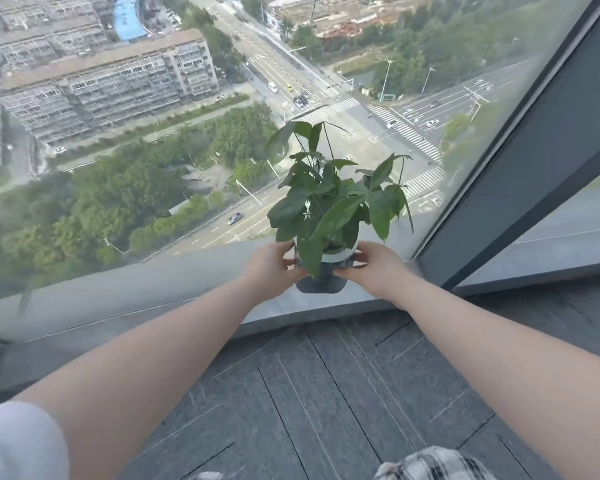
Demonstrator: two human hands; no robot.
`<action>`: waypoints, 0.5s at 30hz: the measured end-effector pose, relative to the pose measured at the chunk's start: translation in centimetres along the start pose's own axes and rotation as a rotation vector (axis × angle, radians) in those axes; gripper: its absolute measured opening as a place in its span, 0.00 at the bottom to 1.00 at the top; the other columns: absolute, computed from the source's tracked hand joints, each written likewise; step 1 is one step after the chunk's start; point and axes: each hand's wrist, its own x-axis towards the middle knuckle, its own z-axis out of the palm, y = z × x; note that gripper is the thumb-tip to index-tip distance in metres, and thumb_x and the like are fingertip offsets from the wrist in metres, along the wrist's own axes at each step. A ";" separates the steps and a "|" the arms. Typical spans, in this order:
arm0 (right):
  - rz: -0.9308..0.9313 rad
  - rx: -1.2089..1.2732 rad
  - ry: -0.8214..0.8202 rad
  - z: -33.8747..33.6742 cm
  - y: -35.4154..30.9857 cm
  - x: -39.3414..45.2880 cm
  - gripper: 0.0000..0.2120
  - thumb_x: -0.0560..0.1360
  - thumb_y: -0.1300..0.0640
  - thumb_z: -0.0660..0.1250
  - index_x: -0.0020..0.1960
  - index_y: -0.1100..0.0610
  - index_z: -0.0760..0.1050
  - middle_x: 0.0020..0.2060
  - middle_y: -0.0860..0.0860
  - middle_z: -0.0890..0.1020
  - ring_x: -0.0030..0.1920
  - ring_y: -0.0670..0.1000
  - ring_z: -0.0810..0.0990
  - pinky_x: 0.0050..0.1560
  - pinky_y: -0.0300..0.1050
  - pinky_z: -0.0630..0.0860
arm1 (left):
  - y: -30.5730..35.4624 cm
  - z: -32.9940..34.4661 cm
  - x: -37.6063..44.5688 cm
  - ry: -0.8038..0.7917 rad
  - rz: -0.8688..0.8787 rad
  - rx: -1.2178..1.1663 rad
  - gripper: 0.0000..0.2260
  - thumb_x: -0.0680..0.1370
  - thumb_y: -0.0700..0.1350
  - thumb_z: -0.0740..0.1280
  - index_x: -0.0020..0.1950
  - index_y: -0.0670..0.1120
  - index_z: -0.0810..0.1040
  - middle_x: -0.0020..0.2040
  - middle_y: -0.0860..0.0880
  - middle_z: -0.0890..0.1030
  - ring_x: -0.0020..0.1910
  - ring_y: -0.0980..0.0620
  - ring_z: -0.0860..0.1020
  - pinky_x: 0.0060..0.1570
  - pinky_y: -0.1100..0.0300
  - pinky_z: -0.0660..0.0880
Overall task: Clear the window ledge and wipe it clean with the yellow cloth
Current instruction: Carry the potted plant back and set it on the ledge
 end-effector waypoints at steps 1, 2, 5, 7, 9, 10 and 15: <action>-0.001 -0.002 0.001 0.9 1.8 1.2 0.18 0.71 0.54 0.74 0.60 0.55 0.77 0.56 0.50 0.82 0.58 0.50 0.79 0.59 0.47 0.74 | -1.4 1.5 1.1 0.004 0.000 0.000 0.19 0.74 0.49 0.71 0.65 0.53 0.75 0.57 0.55 0.81 0.56 0.54 0.80 0.56 0.50 0.78; -0.001 -0.007 0.002 1.8 3.6 2.3 0.18 0.71 0.55 0.74 0.60 0.55 0.77 0.55 0.50 0.82 0.57 0.50 0.79 0.57 0.45 0.74 | -2.8 3.0 2.2 0.010 0.004 0.005 0.19 0.74 0.49 0.71 0.65 0.54 0.75 0.58 0.55 0.81 0.57 0.54 0.80 0.56 0.51 0.78; -0.017 -0.025 0.015 4.5 8.3 6.0 0.18 0.71 0.54 0.74 0.59 0.55 0.78 0.56 0.51 0.82 0.58 0.51 0.79 0.58 0.48 0.75 | -6.9 6.8 5.2 0.047 0.018 0.011 0.19 0.75 0.48 0.70 0.65 0.54 0.75 0.60 0.55 0.80 0.58 0.54 0.80 0.58 0.51 0.77; -0.025 -0.025 0.011 6.2 11.0 8.3 0.18 0.70 0.54 0.75 0.58 0.55 0.78 0.55 0.51 0.82 0.57 0.52 0.79 0.60 0.49 0.75 | -9.4 8.9 6.8 0.073 0.033 0.018 0.18 0.75 0.48 0.70 0.65 0.52 0.75 0.61 0.54 0.79 0.57 0.53 0.80 0.56 0.51 0.78; -0.030 -0.034 0.008 7.8 13.1 10.1 0.19 0.69 0.53 0.75 0.58 0.54 0.78 0.55 0.50 0.82 0.57 0.52 0.80 0.61 0.51 0.75 | -11.4 10.6 8.0 0.093 0.044 0.015 0.17 0.75 0.47 0.70 0.64 0.51 0.76 0.59 0.54 0.80 0.56 0.53 0.80 0.54 0.52 0.78; -0.036 -0.040 0.006 8.4 14.0 10.8 0.19 0.69 0.52 0.75 0.58 0.53 0.78 0.55 0.49 0.82 0.57 0.52 0.80 0.62 0.52 0.75 | -12.4 11.2 8.4 0.103 0.043 0.015 0.17 0.75 0.46 0.70 0.64 0.50 0.76 0.59 0.54 0.80 0.56 0.53 0.80 0.55 0.53 0.78; -0.041 -0.043 -0.013 10.8 17.4 13.5 0.20 0.68 0.52 0.75 0.58 0.53 0.78 0.56 0.49 0.82 0.59 0.51 0.79 0.63 0.55 0.75 | -16.1 13.9 10.4 0.108 0.026 0.081 0.16 0.75 0.47 0.69 0.63 0.51 0.76 0.59 0.53 0.80 0.55 0.53 0.81 0.55 0.51 0.78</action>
